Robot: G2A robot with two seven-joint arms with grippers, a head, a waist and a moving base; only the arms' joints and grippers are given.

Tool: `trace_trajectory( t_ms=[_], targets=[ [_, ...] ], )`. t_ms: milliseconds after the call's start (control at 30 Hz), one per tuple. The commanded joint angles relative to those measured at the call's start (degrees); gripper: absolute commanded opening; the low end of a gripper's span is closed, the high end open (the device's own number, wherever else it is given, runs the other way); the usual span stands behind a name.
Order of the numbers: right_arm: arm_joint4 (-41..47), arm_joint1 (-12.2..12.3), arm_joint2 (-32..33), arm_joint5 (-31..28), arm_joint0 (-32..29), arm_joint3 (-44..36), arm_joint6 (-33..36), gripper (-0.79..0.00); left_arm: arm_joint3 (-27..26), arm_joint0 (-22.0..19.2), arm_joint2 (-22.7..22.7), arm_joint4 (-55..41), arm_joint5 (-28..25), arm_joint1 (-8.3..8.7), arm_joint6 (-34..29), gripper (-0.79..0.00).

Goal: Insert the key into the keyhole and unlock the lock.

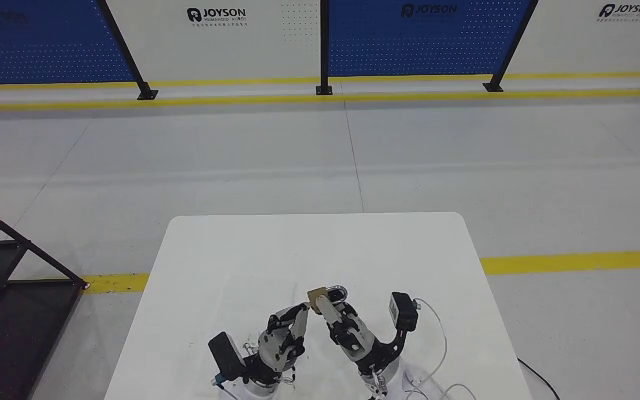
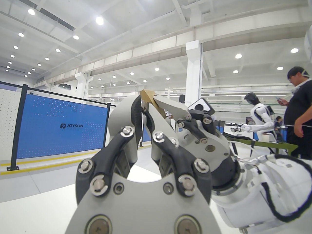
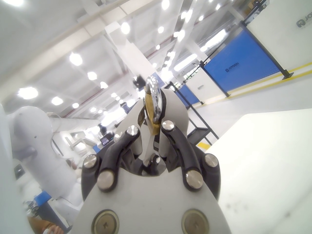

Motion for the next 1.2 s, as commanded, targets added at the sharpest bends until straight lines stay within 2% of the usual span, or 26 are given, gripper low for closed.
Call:
trace_trajectory(
  t_ms=[0,33,100,133,167,200,233,367,467,600,700,867,933,1167],
  targets=[
    [0.01,0.02,0.02,0.02,0.01,-0.03,0.16,-0.785,0.01,0.09,0.07,-0.52,-0.32,0.06,-0.1,-0.785],
    [0.06,0.03,0.04,0.0,0.02,-0.08,0.15,-0.785,0.03,0.1,0.17,-0.87,-0.77,0.08,-0.23,-0.751],
    [-0.27,0.04,0.2,-0.25,0.16,-0.15,-0.17,-0.785,0.0,0.17,0.52,-2.4,-2.76,0.12,-0.59,-0.573],
    [-0.5,0.05,0.23,-0.36,0.16,-0.09,-0.36,-0.785,-0.07,0.15,0.54,-2.98,-3.44,0.16,-0.81,-0.511],
    [-0.67,0.05,0.21,-0.43,0.16,-0.03,-0.44,-0.785,-0.14,0.17,0.6,-3.54,-4.18,0.2,-1.11,-0.406],
    [-0.75,0.05,0.22,-0.47,0.18,0.01,-0.52,-0.785,-0.25,0.18,0.66,-4.01,-4.94,0.24,-1.42,-0.108],
    [-0.82,0.06,0.27,-0.57,0.23,0.03,-0.6,-0.785,-0.41,0.24,0.76,-4.76,-6.05,0.29,-1.7,0.0],
    [-0.86,0.12,0.64,-0.89,0.4,0.19,-0.77,-0.785,-1.3,0.76,0.4,-7.96,-11.24,0.69,-3.29,0.0],
    [-1.21,0.33,1.47,-2.13,0.62,0.19,-0.46,-0.785,-2.15,1.63,-1.09,-10.34,-17.66,1.43,-5.07,0.0],
    [-1.8,0.92,3.5,-4.81,0.63,0.29,1.04,-0.785,-5.76,3.75,-4.2,-17.68,-27.01,3.1,-14.4,0.0],
    [-3.31,1.46,5.27,-7.48,0.37,0.09,2.24,-0.785,-6.72,5.77,-7.42,-24.1,-36.13,4.76,-24.01,0.0],
    [-5.88,2.28,7.46,-10.82,-0.47,0.05,4.54,-0.785,-10.1,7.28,-6.33,-33.72,-36.13,8.71,-37.71,0.0],
    [-6.24,2.44,7.95,-10.61,-0.82,-0.08,4.91,-0.785,-10.9,7.42,-7.27,-37.25,-36.13,9.96,-40.93,0.0],
    [-6.24,2.44,7.95,-10.61,-0.82,-0.08,4.91,-0.785,-10.9,7.42,-7.27,-37.25,-36.13,9.96,-40.93,0.0]
  ],
)
